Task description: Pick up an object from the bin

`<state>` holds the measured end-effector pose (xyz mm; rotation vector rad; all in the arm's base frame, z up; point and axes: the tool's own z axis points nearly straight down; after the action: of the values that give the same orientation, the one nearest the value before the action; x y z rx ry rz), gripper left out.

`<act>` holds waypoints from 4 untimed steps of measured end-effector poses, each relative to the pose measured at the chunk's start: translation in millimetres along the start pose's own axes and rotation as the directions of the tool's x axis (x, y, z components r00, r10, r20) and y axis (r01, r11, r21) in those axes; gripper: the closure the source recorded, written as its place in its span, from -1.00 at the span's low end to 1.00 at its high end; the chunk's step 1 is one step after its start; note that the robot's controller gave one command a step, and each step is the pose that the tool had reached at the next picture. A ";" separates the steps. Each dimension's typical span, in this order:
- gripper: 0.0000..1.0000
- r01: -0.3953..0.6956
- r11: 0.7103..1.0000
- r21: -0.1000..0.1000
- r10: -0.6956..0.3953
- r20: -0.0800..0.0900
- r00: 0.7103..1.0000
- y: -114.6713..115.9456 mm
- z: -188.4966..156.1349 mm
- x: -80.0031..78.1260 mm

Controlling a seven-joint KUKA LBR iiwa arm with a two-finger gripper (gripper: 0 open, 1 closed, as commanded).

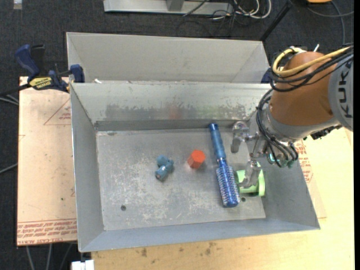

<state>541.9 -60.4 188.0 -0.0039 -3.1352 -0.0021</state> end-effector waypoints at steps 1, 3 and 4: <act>-1.00 -0.082 0.997 0.000 0.082 -0.004 0.997 -26.7 74.6 58.9; -1.00 -0.262 0.965 -0.003 0.262 0.014 0.965 5.8 116.5 -83.4; -1.00 -0.192 0.981 -0.004 0.192 0.006 0.981 88.8 115.4 -54.5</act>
Offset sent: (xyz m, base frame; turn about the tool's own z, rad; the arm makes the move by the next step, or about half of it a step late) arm -0.0558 -0.0258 -0.0697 0.0773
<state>595.9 28.4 72.4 -0.3075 -3.1260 -0.0060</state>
